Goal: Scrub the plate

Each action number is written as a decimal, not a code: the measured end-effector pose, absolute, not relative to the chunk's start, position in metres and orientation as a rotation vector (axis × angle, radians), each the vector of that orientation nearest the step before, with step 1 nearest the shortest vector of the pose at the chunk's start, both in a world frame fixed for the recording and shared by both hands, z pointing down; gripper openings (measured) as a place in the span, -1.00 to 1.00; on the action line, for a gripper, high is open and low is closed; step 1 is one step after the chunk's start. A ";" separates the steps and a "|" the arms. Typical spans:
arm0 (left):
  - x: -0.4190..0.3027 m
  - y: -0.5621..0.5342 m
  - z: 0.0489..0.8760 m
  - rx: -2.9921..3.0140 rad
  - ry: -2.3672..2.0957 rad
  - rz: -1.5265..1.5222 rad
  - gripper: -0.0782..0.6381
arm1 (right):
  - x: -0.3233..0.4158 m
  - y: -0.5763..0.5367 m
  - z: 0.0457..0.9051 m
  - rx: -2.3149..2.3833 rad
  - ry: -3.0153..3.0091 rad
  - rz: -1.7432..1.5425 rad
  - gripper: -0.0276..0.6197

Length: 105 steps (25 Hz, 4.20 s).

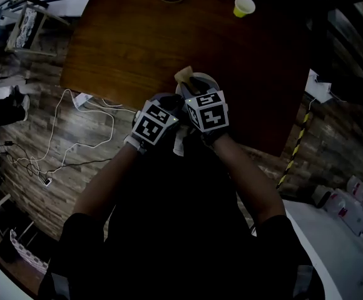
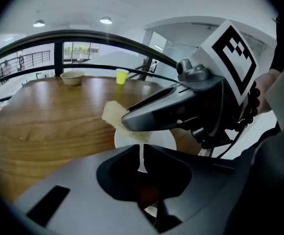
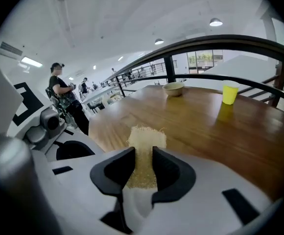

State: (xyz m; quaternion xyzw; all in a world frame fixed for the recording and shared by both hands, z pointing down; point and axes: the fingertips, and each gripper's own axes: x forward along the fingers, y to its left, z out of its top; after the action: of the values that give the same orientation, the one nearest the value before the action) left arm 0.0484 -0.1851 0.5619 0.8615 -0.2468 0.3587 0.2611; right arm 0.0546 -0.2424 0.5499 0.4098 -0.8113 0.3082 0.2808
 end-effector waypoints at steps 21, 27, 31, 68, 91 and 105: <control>0.049 -0.187 0.596 2.308 -0.539 1.145 -0.69 | 0.117 -0.243 0.574 1.354 -2.017 1.065 -0.55; 0.050 -0.189 0.594 2.312 -0.535 1.140 -0.69 | 0.151 -0.234 0.569 1.465 -1.966 1.121 -0.55; 0.051 -0.190 0.592 2.316 -0.547 1.122 -0.69 | 0.171 -0.230 0.567 1.549 -1.917 1.161 -0.55; 0.051 -0.178 0.595 2.274 -0.537 1.101 -0.69 | 0.162 -0.203 0.566 1.505 -2.006 1.366 -0.55; 0.040 -0.150 0.589 2.321 -0.489 1.089 -0.69 | 0.039 -0.204 0.569 1.108 -2.149 1.409 -0.55; 0.040 -0.152 0.603 2.248 -0.521 1.127 -0.69 | 0.110 -0.186 0.575 1.334 -2.047 1.475 -0.55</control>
State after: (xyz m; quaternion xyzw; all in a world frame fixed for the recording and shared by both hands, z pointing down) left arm 0.0397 -0.1520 0.6032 0.8396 -0.1945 0.4210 0.2828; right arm 0.1101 -0.1860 0.5750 0.4627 -0.7098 0.5115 0.1431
